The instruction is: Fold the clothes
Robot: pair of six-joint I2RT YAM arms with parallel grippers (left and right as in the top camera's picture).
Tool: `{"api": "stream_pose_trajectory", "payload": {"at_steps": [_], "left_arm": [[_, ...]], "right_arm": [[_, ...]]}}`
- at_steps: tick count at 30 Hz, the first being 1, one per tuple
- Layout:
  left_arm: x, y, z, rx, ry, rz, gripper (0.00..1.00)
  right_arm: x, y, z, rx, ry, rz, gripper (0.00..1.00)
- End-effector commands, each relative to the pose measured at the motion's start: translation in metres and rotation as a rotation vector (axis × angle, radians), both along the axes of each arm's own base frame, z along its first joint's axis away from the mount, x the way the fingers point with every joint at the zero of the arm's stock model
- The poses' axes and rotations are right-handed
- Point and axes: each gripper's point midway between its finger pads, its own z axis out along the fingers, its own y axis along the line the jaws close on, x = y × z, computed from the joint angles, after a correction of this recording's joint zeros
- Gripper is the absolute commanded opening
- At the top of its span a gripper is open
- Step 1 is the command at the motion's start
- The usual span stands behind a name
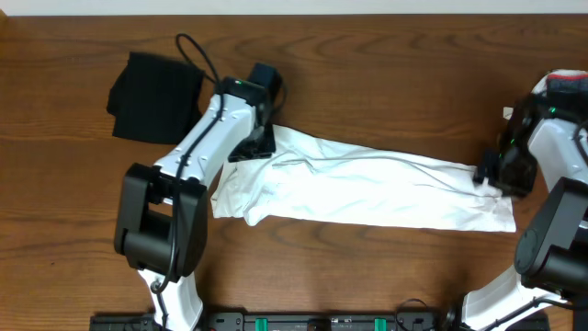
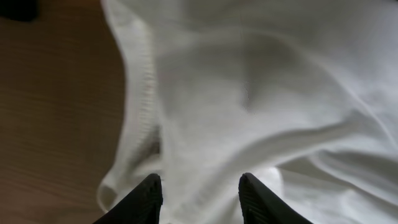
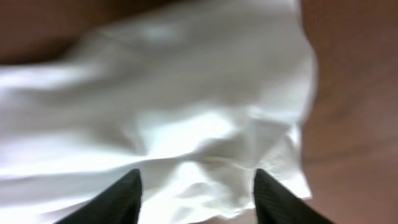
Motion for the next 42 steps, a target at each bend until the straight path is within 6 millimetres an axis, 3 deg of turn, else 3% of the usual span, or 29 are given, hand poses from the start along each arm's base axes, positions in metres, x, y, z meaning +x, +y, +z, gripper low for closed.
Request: {"api": "stream_pose_trajectory", "payload": {"at_steps": [1,5,10,18,21,23,26,28,30,35,42], "left_arm": [[-0.002,0.014,-0.006,0.021,0.026,0.01,0.43],[0.001,0.021,-0.006,0.021,0.025,0.03,0.43],[0.005,0.031,-0.006,0.017,0.018,0.061,0.43],[0.005,0.05,-0.007,-0.055,0.05,0.149,0.43],[0.005,0.06,-0.007,-0.063,0.058,0.18,0.44],[0.003,0.064,-0.007,-0.061,0.065,0.193,0.52],[0.0,0.068,-0.007,-0.057,0.08,0.2,0.86],[0.0,0.068,-0.007,-0.058,0.081,0.2,0.89],[0.0,0.068,-0.007,-0.058,0.081,0.2,0.98],[0.0,0.068,-0.007,-0.058,0.08,0.2,0.98],[0.0,0.068,-0.007,-0.058,0.08,0.2,0.98]], "right_arm": [[0.038,0.038,0.038,0.196,-0.188,0.122,0.59],[0.058,0.089,0.058,0.347,-0.309,0.329,0.57],[0.076,0.146,0.059,0.38,-0.391,0.599,0.53],[0.104,0.283,0.069,0.421,-0.609,1.002,0.48],[0.107,0.321,0.064,0.368,-0.653,1.101,0.49],[0.108,0.337,0.054,0.301,-0.645,1.131,0.49],[0.1,0.361,0.03,0.247,-0.609,1.192,0.49],[0.094,0.378,0.013,0.262,-0.591,1.228,0.5],[0.086,0.393,0.001,0.286,-0.577,1.259,0.5],[0.071,0.41,-0.009,0.303,-0.551,1.306,0.49],[0.058,0.415,-0.012,0.322,-0.517,1.324,0.44]]}}
